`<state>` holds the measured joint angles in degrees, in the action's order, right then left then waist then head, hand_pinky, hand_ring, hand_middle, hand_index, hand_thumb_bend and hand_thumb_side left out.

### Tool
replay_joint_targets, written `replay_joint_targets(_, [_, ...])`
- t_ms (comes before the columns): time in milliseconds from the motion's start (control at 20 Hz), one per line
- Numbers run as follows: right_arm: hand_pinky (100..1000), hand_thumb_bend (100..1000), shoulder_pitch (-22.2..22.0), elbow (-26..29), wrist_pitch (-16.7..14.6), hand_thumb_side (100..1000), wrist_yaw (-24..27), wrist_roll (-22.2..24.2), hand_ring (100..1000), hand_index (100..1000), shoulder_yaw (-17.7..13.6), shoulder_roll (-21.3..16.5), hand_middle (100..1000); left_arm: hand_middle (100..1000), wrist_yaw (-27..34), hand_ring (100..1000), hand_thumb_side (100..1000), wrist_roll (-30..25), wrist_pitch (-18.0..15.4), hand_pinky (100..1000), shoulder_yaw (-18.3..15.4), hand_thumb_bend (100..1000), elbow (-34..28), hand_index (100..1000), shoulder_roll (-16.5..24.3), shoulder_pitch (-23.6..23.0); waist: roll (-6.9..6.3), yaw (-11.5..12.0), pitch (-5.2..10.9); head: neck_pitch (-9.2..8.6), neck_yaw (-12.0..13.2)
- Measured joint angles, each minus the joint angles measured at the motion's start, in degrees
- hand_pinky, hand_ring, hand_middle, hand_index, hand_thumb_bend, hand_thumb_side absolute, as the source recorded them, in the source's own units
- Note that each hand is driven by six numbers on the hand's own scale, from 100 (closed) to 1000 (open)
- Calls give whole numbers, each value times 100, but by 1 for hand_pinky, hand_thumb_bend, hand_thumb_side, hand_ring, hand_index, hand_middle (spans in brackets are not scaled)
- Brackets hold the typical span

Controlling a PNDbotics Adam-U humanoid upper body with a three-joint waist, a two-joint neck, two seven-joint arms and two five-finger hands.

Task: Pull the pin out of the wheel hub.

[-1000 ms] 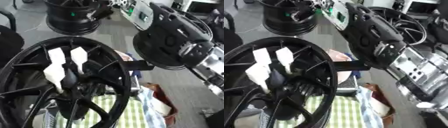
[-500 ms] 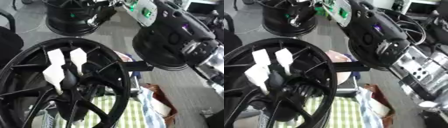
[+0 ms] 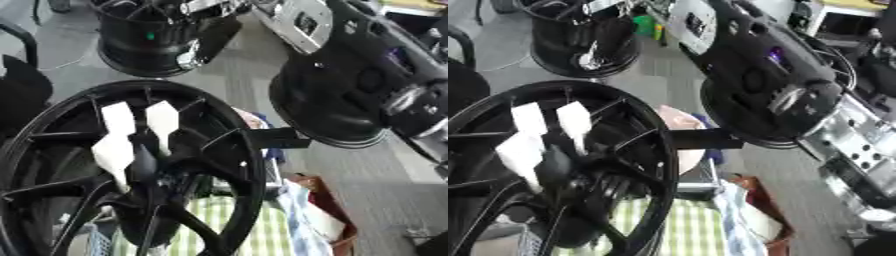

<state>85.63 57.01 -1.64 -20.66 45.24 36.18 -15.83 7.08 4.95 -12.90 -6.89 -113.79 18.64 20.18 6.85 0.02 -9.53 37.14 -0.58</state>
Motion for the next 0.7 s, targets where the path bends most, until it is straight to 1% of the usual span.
replay_joint_targets(250, [848, 280, -1, 444, 373, 505, 345, 314, 867, 891, 151, -118, 812, 829, -1, 942, 525, -9, 11, 848, 0, 247, 0, 859, 0, 1, 12, 1, 0, 0, 40])
replay_joint_targets(450, [842, 280, -4, 760, 681, 524, 597, 365, 864, 894, 282, -203, 807, 830, -2, 943, 527, -19, 21, 847, 1, 248, 0, 859, 0, 1, 18, 0, 1, 1, 56])
replay_joint_targets(700, [841, 280, -4, 1172, 1163, 509, 1003, 348, 866, 894, 484, -302, 810, 830, -3, 943, 527, -33, 38, 847, 1, 249, 0, 859, 0, 1, 32, -5, 17, 7, 76])
